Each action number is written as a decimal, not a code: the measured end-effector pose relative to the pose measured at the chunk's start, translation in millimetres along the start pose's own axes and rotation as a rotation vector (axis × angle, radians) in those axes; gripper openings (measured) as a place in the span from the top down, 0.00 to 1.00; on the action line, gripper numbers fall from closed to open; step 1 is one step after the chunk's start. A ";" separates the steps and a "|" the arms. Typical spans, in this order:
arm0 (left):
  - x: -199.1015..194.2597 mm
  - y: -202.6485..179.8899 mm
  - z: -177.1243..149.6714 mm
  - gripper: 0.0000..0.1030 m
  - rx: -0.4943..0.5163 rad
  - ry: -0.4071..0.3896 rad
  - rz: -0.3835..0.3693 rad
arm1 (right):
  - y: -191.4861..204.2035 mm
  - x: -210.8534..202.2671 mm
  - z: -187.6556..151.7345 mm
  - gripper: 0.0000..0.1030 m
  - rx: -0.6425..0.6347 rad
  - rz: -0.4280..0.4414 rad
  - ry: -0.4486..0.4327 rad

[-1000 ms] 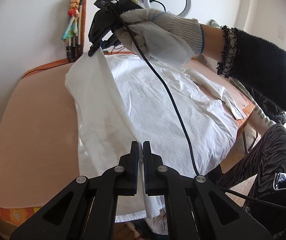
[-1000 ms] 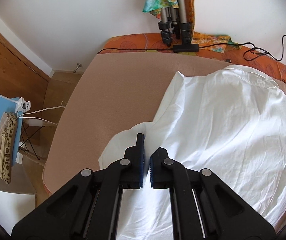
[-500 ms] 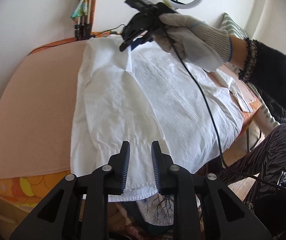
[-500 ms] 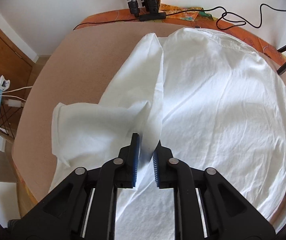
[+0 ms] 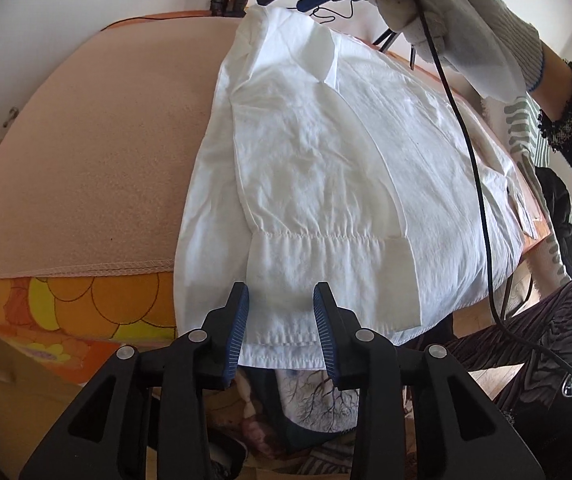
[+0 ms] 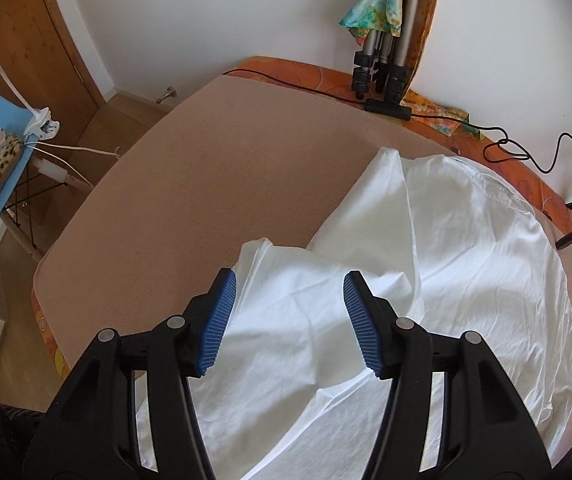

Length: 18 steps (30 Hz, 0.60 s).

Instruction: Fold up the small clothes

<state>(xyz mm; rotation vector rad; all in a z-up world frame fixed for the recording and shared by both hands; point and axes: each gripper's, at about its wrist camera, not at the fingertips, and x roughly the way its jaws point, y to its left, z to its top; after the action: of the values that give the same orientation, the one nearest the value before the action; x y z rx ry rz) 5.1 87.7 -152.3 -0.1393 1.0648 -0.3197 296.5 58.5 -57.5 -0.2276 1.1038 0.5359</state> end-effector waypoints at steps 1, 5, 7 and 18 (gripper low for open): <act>-0.9 0.2 -1.2 0.69 0.000 0.003 0.002 | 2.1 8.1 3.1 0.43 0.009 -0.010 0.013; -3.9 5.6 -3.9 0.69 -0.045 -0.001 -0.029 | 6.7 32.1 12.6 0.43 0.026 -0.052 0.042; -3.2 8.4 -4.1 0.69 -0.068 -0.006 -0.050 | 5.6 41.0 15.7 0.43 0.037 -0.055 0.051; -4.0 10.4 -7.3 0.97 -0.059 -0.026 -0.056 | -2.1 68.6 20.6 0.66 0.073 -0.069 0.085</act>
<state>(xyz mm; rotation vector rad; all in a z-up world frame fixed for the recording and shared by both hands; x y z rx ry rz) -1.0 99.2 -155.3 -0.2257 1.0463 -0.3365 337.0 86.1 -109.7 -0.2261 1.1918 0.4269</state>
